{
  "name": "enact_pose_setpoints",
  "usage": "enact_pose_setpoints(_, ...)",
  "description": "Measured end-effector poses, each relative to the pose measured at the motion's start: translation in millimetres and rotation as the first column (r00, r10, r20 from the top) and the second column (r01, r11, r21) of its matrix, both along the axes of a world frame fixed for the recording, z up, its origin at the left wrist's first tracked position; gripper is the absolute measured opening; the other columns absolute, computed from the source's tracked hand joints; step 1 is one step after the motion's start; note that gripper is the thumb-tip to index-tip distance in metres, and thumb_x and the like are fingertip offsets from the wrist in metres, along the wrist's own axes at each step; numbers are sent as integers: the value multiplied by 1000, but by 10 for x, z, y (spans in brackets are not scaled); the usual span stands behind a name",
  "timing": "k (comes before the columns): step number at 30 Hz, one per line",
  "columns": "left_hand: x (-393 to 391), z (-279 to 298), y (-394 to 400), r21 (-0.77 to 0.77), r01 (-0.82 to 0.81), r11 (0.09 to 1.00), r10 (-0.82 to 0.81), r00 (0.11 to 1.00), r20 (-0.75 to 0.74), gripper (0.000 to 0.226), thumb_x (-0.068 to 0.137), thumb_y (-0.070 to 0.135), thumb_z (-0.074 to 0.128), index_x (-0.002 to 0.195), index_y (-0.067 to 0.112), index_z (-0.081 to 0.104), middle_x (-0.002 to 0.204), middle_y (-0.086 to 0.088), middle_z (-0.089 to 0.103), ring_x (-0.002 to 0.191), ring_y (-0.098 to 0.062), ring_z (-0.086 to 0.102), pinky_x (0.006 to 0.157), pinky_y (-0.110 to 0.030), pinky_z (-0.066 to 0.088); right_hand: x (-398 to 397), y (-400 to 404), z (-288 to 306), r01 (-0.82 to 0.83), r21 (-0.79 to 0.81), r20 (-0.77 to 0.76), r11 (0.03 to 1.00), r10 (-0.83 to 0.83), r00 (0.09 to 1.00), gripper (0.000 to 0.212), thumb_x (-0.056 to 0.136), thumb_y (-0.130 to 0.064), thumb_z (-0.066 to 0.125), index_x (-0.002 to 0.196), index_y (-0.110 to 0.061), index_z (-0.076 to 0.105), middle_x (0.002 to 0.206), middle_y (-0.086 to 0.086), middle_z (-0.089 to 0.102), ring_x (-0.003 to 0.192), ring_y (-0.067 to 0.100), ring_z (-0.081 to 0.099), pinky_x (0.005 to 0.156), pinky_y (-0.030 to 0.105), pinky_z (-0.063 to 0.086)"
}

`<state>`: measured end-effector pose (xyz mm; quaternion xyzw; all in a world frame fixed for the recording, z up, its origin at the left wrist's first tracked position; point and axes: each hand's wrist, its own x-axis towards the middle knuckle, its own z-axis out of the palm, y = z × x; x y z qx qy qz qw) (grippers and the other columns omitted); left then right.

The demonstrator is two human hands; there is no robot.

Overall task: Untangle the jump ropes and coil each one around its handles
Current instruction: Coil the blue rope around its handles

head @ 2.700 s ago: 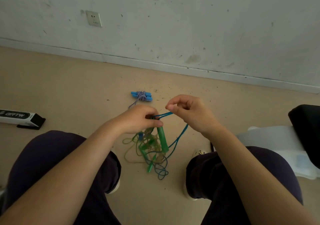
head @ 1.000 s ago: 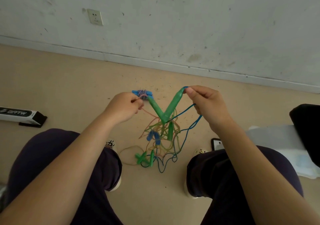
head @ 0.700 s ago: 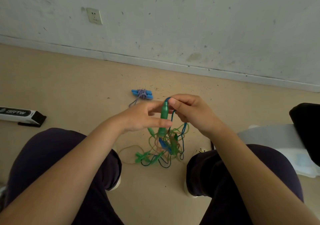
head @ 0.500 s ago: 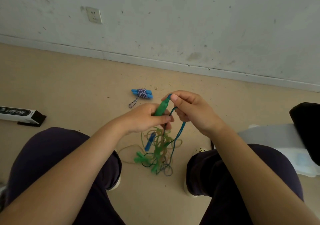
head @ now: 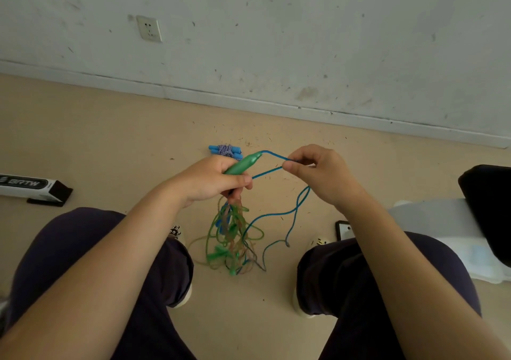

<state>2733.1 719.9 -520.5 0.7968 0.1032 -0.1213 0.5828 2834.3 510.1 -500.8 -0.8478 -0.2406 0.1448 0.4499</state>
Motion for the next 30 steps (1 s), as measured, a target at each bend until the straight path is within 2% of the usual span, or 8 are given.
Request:
enact_pose_setpoints(4, 0, -13, -40, -53, -68, 996, 69, 998, 12, 12, 97, 14, 61, 90, 8, 68, 58, 1, 55, 51, -12, 48, 59, -28, 48, -44, 37, -32, -27, 95, 147, 995, 13, 989, 20, 79, -20, 80, 92, -19, 64, 92, -11, 64, 91, 7, 60, 85, 20, 47)
enact_pose_setpoints(7, -6, -13, -100, -130, -32, 991, 34, 999, 18, 12, 97, 13, 61, 88, 7, 65, 62, -2, 59, 52, -16, 51, 56, -29, 48, -154, 100, -60, -235, 90, 65, 968, 230, 971, 20, 81, -19, 79, 97, -19, 66, 96, -10, 69, 95, 1, 63, 91, 20, 47)
enact_pose_setpoints(10, 0, -7, -109, -189, 6, 982, 0, 999, 33, 12, 97, 14, 62, 86, 7, 63, 68, -6, 65, 62, -25, 57, 61, -34, 51, -237, 168, -79, -345, -6, -100, 939, 342, 934, 20, 88, -20, 72, 103, -18, 60, 70, -10, 64, 64, 4, 60, 65, 21, 49)
enact_pose_setpoints(14, -5, -4, -86, -182, 46, 982, -40, 999, 36, 6, 96, 10, 62, 93, 7, 66, 77, -5, 71, 70, -21, 66, 72, -33, 55, -178, 160, -41, -267, -108, 1, 958, 269, 963, 8, 86, -24, 74, 87, -19, 68, 46, -13, 42, 46, 6, 37, 50, 18, 30)
enact_pose_setpoints(19, 16, 3, 10, -77, 83, 994, -84, 996, -12, 11, 98, 14, 60, 93, 10, 69, 88, -6, 76, 96, -22, 73, 97, -27, 52, -117, 87, 74, -21, 296, 11, 955, 18, 1000, 15, 88, -7, 69, 79, -18, 70, 59, -19, 61, 55, -3, 50, 57, 10, 39)
enact_pose_setpoints(21, 5, -8, 42, 5, 127, 992, -127, 990, -66, 11, 98, 16, 60, 94, 12, 70, 94, -4, 78, 97, -15, 73, 94, -19, 47, -37, 11, 115, 155, 438, -62, 886, -142, 988, 17, 90, -8, 67, 79, -21, 69, 59, -14, 59, 52, 3, 50, 58, 21, 43)
enact_pose_setpoints(24, -8, -39, 52, 120, 122, 985, -112, 990, -83, 9, 97, 15, 63, 93, 11, 70, 89, 0, 78, 92, -11, 73, 92, -22, 47, 32, -58, 127, 241, 415, -130, 877, -205, 970, 12, 91, -11, 65, 82, -17, 69, 64, -2, 61, 57, 12, 56, 66, 32, 51)
enact_pose_setpoints(30, 3, 8, 20, 24, -47, 999, 46, 998, 45, 8, 91, 15, 70, 93, 8, 67, 76, -5, 75, 66, -21, 70, 59, -27, 50, -112, 39, 49, -108, 186, -185, 977, 143, 972, 16, 84, -18, 74, 99, -17, 69, 80, 4, 73, 67, 22, 70, 82, 41, 53)
